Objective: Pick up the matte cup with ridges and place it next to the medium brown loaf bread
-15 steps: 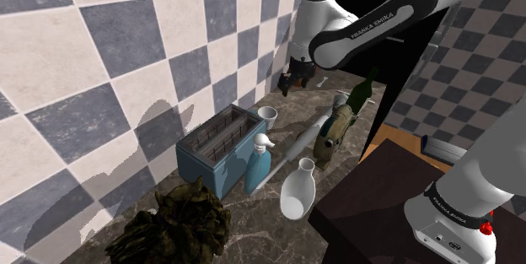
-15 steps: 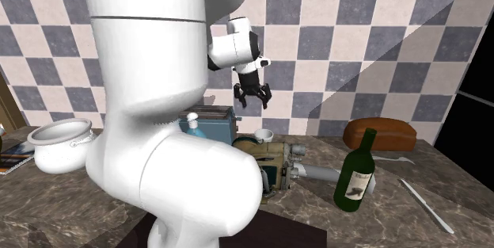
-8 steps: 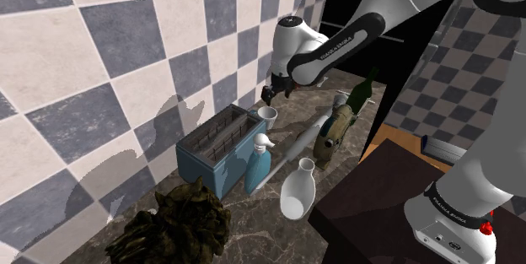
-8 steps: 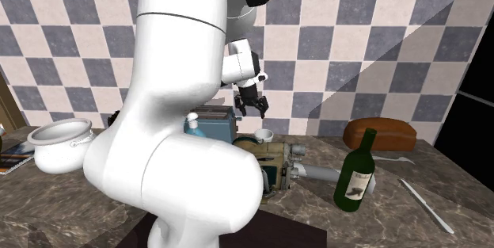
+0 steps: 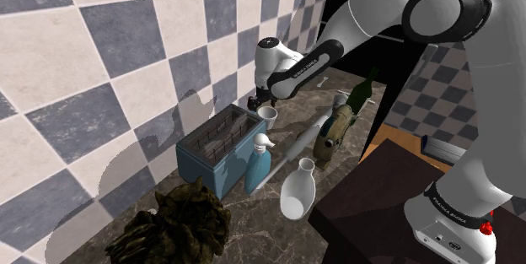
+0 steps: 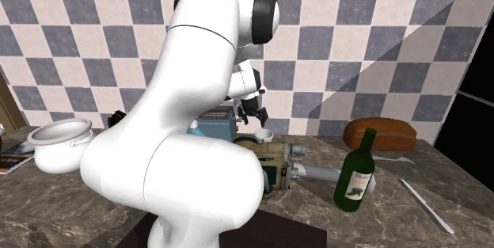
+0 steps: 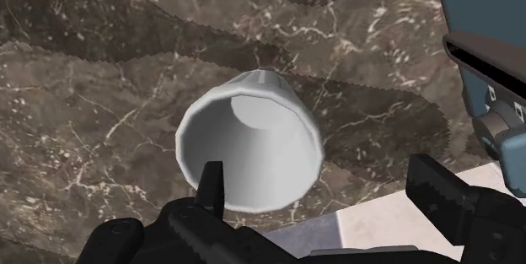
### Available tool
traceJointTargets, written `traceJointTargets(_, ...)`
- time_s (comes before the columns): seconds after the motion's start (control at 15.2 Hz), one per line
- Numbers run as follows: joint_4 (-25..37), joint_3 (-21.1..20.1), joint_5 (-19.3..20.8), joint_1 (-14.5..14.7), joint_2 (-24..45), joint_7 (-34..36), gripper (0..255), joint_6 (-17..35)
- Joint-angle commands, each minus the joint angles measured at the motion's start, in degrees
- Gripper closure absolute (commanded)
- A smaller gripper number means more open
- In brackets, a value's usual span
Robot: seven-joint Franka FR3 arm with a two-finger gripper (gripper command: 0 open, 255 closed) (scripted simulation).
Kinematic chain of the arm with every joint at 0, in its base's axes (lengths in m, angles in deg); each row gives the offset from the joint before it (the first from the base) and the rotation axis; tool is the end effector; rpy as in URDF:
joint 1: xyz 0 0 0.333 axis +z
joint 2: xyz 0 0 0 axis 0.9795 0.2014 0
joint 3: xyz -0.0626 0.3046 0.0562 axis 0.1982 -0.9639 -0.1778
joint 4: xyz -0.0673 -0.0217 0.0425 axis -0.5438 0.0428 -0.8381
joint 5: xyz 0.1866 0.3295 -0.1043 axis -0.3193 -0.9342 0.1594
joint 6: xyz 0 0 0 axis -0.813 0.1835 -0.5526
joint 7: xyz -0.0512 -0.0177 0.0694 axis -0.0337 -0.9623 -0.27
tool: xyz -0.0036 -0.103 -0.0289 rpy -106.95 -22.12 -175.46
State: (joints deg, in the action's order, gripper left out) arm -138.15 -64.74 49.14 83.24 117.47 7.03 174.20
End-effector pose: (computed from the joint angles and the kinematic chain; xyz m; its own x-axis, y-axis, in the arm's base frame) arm 0.6530 0.1271 0.1943 0.9730 -0.1501 0.1755 -0.1743 -0.9759 0.1314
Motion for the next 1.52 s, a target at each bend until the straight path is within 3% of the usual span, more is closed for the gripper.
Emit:
traceJointTargets(0.0, 5.5, 0.5, 0.1, 0.9, 5.2, 0.7, 0, -0.4)
traceJointTargets(0.53, 8.7, 1.6, 0.9, 1.1, 10.8, 1.1, 0, 2.0)
traceJointTargets(1.06, 8.7, 1.6, 0.9, 1.1, 10.8, 1.1, 0, 2.0)
traceJointTargets(1.12, 8.7, 1.6, 0.9, 1.1, 10.8, 1.1, 255, 2.0)
traceJointTargets(1.45, 8.7, 1.6, 0.9, 1.1, 10.8, 1.0, 255, 2.0)
